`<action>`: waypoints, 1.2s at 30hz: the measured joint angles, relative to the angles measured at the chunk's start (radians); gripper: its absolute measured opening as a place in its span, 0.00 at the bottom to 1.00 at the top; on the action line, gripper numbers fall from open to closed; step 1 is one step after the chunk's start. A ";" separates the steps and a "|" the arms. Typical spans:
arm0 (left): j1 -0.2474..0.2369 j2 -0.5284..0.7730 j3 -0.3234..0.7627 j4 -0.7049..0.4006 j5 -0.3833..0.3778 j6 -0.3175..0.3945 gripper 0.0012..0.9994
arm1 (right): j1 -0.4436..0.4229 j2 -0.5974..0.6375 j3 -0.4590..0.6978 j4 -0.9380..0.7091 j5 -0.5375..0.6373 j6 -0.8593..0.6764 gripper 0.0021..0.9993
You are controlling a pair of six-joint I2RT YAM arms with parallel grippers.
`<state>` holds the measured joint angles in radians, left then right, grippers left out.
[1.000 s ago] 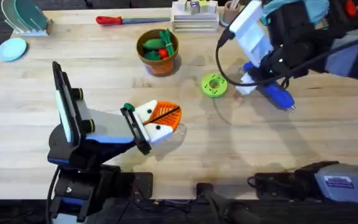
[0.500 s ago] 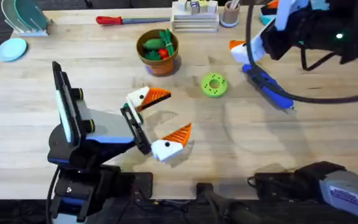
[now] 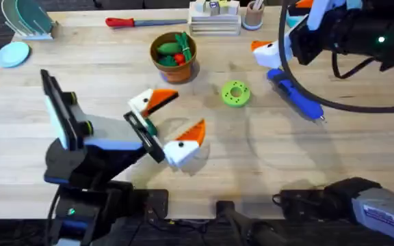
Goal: Pick up the gripper from the table and insert it into the empty holder that is missing its gripper. Then pick up a screw, insert it into the mounting hole, and use the screwdriver to tighten it. Finally, clean up the table by picking up the vegetable and placing it into the bucket.
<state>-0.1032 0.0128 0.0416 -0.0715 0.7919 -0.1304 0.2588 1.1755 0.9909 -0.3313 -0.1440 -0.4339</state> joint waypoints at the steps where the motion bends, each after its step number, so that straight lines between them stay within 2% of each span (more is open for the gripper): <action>1: 0.000 0.000 0.026 -0.049 -0.031 -0.014 0.99 | 0.000 0.000 0.000 0.000 0.000 0.002 0.99; 4: 0.000 0.000 0.132 -0.226 -0.136 -0.059 0.99 | 0.000 0.000 0.000 0.000 -0.002 0.009 0.99; 7: 0.000 0.016 0.283 -0.459 -0.274 -0.109 0.99 | 0.000 0.000 0.000 0.005 -0.003 0.012 0.99; 9: 0.000 0.056 0.383 -0.577 -0.354 -0.126 0.99 | 0.000 0.000 0.000 0.019 -0.004 0.016 0.99; 13: 0.000 0.214 0.595 -0.799 -0.500 -0.145 0.99 | 0.000 0.000 0.000 0.061 -0.036 0.019 0.99; 16: 0.000 0.382 0.738 -0.965 -0.603 -0.152 0.99 | 0.000 0.000 0.000 0.084 -0.057 0.020 0.99; 18: 0.000 0.485 0.801 -1.013 -0.648 -0.154 0.99 | 0.000 0.000 0.000 0.085 -0.064 0.020 0.99; 21: 0.000 0.627 0.862 -1.014 -0.683 -0.155 0.99 | 0.000 0.000 0.000 0.085 -0.068 0.020 0.99; 28: 0.000 0.834 0.874 -1.040 -0.657 -0.183 0.99 | 0.000 0.000 0.000 0.084 -0.072 0.020 0.99; 31: 0.000 0.910 0.874 -1.043 -0.646 -0.234 0.99 | 0.000 0.000 0.000 0.083 -0.075 0.021 0.99; 33: 0.000 0.960 0.874 -1.058 -0.656 -0.294 0.99 | 0.000 0.000 0.000 0.083 -0.075 0.022 0.99; 36: 0.000 1.039 0.874 -1.091 -0.711 -0.448 0.99 | 0.000 0.000 0.000 0.081 -0.075 0.022 0.99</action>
<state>-0.1036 1.0517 0.9157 -1.1621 0.0812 -0.5784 0.2588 1.1755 0.9909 -0.2508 -0.2188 -0.4114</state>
